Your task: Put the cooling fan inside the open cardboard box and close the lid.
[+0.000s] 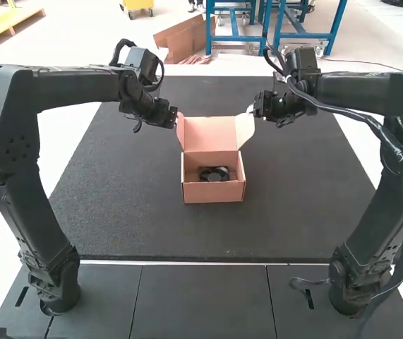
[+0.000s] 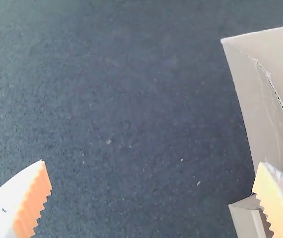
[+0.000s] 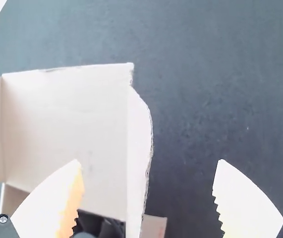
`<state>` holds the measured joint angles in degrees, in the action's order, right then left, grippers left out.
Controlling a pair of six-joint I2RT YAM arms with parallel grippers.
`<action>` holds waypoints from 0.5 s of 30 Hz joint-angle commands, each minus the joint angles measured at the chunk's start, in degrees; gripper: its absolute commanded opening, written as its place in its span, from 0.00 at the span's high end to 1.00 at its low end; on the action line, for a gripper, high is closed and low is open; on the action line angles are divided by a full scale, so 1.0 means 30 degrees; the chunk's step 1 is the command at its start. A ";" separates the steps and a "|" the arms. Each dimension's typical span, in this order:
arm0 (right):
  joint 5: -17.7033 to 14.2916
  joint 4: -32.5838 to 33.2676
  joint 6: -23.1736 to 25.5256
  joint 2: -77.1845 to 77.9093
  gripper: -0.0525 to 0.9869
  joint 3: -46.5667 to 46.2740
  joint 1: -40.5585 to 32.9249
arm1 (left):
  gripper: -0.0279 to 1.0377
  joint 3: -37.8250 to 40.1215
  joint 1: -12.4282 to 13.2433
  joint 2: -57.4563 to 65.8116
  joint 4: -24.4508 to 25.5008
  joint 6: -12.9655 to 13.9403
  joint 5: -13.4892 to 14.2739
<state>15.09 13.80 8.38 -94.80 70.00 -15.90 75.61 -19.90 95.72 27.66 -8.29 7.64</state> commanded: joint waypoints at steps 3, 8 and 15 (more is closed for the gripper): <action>0.0184 -0.0294 0.0136 -0.0566 0.38 0.0545 0.0203 | 0.07 0.0635 0.0012 0.0173 0.0009 -0.0194 -0.0173; 0.0418 -0.0470 0.0136 -0.0918 0.45 0.0633 0.0203 | 0.07 0.0635 0.0042 0.0173 0.0009 -0.0194 -0.0173; 0.0418 -0.1378 0.0429 -0.0918 0.70 0.0603 0.0203 | 0.07 0.0635 0.0042 0.0143 0.0009 -0.0194 -0.0173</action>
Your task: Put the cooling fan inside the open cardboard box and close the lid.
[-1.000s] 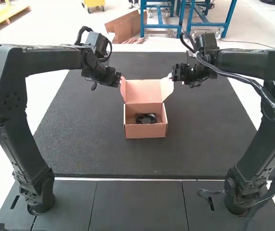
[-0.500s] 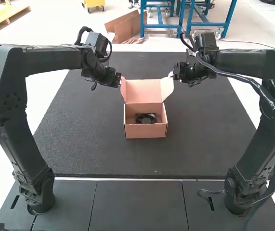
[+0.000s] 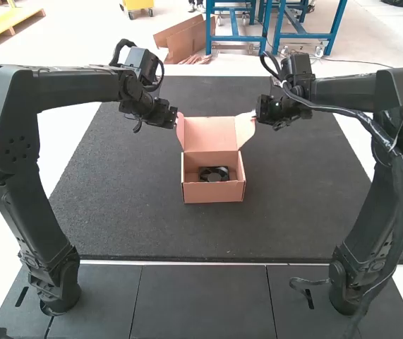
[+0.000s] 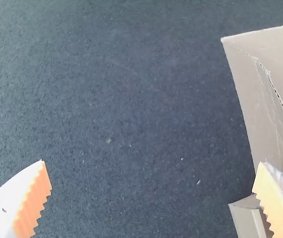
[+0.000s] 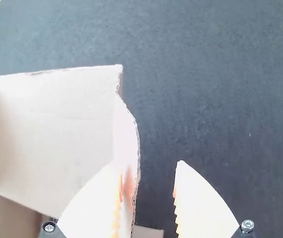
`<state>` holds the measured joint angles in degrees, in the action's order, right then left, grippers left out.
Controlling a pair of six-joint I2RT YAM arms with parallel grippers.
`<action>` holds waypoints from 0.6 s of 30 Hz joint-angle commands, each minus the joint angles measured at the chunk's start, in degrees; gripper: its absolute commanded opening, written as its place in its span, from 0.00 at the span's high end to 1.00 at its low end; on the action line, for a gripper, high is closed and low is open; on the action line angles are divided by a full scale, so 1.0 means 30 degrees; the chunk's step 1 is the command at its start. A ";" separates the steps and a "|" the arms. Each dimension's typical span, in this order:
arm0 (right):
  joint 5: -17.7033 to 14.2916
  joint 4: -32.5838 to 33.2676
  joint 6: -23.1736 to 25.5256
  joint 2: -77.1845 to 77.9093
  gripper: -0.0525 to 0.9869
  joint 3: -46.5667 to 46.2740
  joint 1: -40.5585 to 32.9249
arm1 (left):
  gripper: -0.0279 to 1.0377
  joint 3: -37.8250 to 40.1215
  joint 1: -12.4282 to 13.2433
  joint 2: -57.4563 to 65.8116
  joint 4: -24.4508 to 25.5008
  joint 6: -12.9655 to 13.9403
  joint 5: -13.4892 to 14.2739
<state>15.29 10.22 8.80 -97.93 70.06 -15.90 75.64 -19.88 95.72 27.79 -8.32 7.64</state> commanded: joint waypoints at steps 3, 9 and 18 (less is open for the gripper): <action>0.0353 -0.0154 0.0349 0.0124 0.70 0.0581 0.0203 | 0.07 0.0628 0.0034 0.0143 -0.0064 -0.0216 -0.0173; 0.0792 -0.0095 0.0349 0.0124 0.70 0.0494 0.0203 | 0.07 0.0599 0.0034 0.0143 -0.0006 -0.0187 -0.0173; 0.1203 0.0139 0.0378 0.0124 0.76 0.0523 0.0173 | 0.07 0.0599 0.0064 0.0114 0.0023 -0.0187 -0.0173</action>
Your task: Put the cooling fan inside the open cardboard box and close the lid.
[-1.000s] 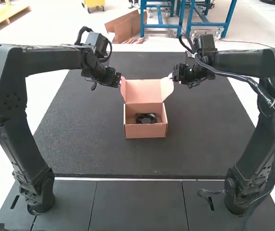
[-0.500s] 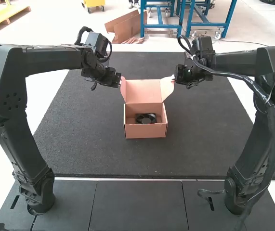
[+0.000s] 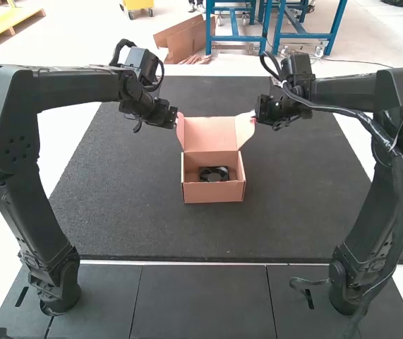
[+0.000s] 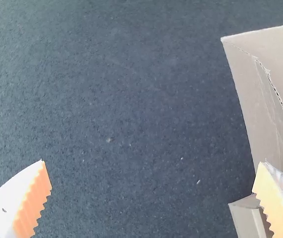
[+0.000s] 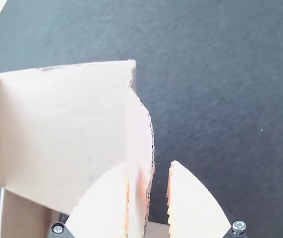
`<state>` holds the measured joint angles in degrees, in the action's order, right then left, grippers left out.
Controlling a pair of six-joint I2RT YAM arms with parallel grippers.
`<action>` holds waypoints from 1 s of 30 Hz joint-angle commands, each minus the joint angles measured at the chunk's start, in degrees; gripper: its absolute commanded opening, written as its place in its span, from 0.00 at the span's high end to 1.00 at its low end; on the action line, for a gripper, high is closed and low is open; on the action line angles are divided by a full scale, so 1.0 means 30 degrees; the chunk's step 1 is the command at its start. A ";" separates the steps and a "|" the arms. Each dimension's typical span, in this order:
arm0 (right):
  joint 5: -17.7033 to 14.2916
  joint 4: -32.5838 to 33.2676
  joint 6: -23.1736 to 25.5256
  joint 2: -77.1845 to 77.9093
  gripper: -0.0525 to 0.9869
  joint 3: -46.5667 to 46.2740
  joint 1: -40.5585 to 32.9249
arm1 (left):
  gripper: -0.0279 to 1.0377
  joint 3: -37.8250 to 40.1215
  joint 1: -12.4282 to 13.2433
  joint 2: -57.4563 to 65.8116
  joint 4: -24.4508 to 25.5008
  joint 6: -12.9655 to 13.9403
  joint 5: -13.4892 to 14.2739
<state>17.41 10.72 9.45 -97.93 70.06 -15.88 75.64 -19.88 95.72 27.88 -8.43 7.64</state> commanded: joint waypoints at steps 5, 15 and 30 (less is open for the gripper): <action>0.0672 0.0235 0.0160 0.0095 0.77 0.0494 0.0049 | 0.07 0.0628 0.0064 0.0085 0.0024 -0.0150 -0.0173; 0.1609 0.0850 0.0189 -0.0111 0.88 0.0494 -0.0215 | 0.07 0.0628 0.0064 0.0026 0.0024 -0.0150 -0.0173; 0.1580 0.0880 0.0160 0.0007 0.96 0.0083 -0.1504 | 0.07 0.0628 -0.0053 0.0026 0.0024 -0.0209 -0.0320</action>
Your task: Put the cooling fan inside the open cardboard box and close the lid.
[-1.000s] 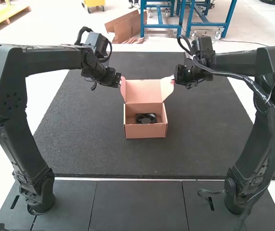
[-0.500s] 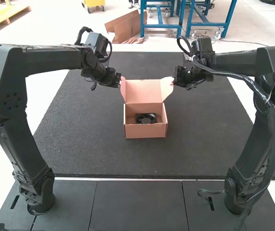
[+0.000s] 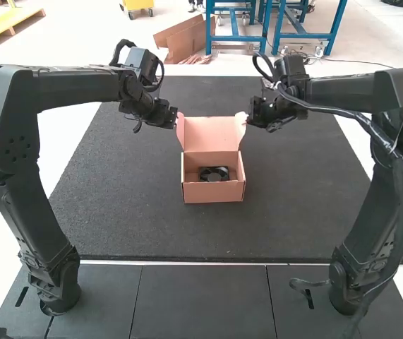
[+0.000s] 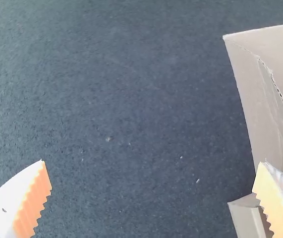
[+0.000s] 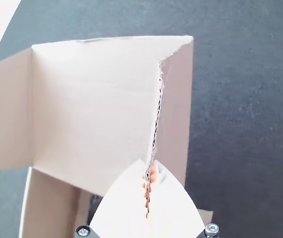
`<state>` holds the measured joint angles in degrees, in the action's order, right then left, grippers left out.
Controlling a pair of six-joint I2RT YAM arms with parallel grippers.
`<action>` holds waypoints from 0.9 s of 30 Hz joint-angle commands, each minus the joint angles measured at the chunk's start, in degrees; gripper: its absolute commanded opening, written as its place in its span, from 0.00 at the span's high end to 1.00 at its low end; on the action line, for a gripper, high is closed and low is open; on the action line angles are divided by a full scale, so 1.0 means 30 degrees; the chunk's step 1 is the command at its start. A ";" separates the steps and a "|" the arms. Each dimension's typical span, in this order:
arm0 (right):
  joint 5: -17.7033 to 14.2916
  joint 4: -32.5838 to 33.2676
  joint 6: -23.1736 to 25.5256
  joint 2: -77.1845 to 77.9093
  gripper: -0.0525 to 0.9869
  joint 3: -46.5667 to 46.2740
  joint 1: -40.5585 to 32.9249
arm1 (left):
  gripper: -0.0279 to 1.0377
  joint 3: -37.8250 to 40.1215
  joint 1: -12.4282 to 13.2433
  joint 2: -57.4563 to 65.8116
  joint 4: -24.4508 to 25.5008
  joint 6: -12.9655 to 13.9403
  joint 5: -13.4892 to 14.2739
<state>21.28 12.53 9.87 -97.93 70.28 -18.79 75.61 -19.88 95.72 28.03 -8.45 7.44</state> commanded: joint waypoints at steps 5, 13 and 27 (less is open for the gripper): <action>-0.0032 0.0275 0.0080 0.0065 0.96 -0.0195 -0.1179 | 0.07 0.0635 -0.0083 0.0026 0.0031 -0.0377 -0.0518; -0.0442 0.0275 0.0138 0.0446 0.96 -0.0517 -0.1560 | 0.07 0.0635 -0.0376 -0.0003 0.0412 -0.0553 -0.1602; -0.0764 0.0363 0.0109 0.2028 0.96 -0.1777 -0.1384 | 0.07 0.0547 -0.1137 -0.0208 0.0676 -0.0641 -0.2276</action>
<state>19.11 13.04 9.89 -93.47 66.02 -22.44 75.61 -22.90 95.72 30.09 -9.58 1.56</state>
